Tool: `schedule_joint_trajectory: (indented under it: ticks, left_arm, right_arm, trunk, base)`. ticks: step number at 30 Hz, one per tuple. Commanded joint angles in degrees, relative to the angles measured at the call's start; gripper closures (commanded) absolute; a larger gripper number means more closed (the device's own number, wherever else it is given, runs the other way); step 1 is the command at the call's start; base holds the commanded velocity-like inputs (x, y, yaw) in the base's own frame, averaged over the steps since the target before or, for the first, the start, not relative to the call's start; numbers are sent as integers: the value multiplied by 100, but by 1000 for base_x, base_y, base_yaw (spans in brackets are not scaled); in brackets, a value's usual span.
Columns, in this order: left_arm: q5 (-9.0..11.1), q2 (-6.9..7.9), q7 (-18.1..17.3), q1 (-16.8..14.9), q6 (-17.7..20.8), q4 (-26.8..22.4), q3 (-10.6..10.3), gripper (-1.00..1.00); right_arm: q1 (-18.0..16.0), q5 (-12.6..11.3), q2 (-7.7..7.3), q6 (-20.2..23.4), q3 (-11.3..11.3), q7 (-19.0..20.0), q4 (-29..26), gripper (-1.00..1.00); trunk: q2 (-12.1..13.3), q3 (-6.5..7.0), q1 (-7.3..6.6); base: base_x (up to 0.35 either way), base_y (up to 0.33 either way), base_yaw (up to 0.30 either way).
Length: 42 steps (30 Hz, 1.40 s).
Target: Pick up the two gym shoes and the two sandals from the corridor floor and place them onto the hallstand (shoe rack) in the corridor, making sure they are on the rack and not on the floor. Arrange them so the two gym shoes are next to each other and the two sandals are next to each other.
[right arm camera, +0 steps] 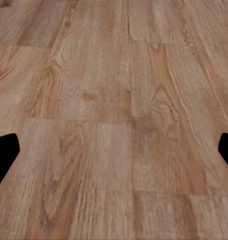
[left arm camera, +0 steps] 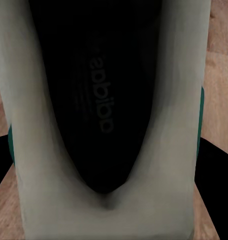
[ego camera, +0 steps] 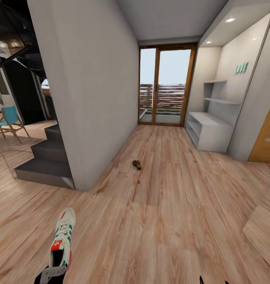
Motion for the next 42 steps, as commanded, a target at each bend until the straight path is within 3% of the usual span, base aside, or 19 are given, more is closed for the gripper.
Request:
schedule_joint_trajectory:
  ticks: [1,42]
  left_arm:
    - [59,0,-56,-4,-5,5,16,100]
    - [52,-3,-127,-10,-5,-4,16,100]
  right_arm:
    - [-4,60,4,-17,-24,3,3,-100]
    - [-4,77,12,-14,1,4,12,-100]
  trunk:
    - [-2,-6,2]
    - [-2,-6,2]
  base:
    - [338,0,0]
    - [338,0,0]
